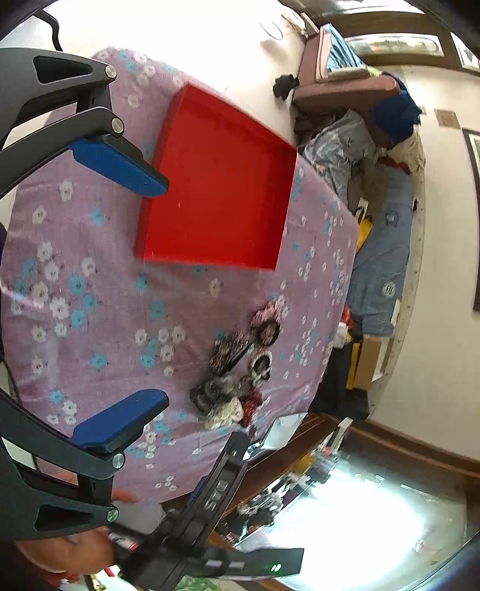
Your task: Organize jewelry
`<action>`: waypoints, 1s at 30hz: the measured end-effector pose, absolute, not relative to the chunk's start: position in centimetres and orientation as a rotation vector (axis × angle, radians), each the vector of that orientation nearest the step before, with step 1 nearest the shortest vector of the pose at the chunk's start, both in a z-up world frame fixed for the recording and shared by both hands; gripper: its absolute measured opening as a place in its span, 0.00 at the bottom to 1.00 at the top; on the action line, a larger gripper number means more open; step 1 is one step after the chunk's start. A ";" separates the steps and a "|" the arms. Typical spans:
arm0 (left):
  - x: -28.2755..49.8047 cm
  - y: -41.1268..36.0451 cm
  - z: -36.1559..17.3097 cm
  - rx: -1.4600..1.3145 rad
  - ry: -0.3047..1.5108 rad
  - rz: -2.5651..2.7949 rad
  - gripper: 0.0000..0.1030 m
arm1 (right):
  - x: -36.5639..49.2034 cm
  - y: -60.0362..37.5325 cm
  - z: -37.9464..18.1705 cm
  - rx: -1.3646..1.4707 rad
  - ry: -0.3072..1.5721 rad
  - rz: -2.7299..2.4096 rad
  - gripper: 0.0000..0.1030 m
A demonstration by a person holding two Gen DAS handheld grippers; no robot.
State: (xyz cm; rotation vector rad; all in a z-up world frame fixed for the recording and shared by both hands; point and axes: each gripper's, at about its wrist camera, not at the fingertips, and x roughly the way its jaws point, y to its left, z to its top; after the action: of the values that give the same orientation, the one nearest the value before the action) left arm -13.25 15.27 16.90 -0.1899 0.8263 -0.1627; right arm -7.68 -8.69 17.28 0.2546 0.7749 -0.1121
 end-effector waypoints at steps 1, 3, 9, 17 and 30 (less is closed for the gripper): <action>-13.5 16.0 17.1 -0.191 0.816 -0.137 1.00 | -7.1 -7.7 17.2 0.238 0.778 -0.098 0.94; -14.1 17.1 17.5 -0.184 0.800 -0.088 1.00 | -6.1 -5.8 16.9 0.207 0.790 -0.055 0.94; -16.1 20.0 18.4 -0.182 0.760 0.090 1.00 | -3.5 0.2 16.1 0.093 0.831 0.119 0.94; -19.0 22.1 18.4 -0.248 0.754 0.303 1.00 | -2.3 5.5 14.8 0.019 0.872 0.313 0.94; -19.0 20.2 18.9 -0.222 0.752 0.341 1.00 | -2.5 4.4 13.0 0.015 0.930 0.350 0.94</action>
State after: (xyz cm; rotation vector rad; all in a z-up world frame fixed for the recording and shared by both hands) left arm -19.03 20.17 18.87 -0.2224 0.7520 0.3412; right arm -2.45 4.40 13.05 0.0153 0.9301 0.3501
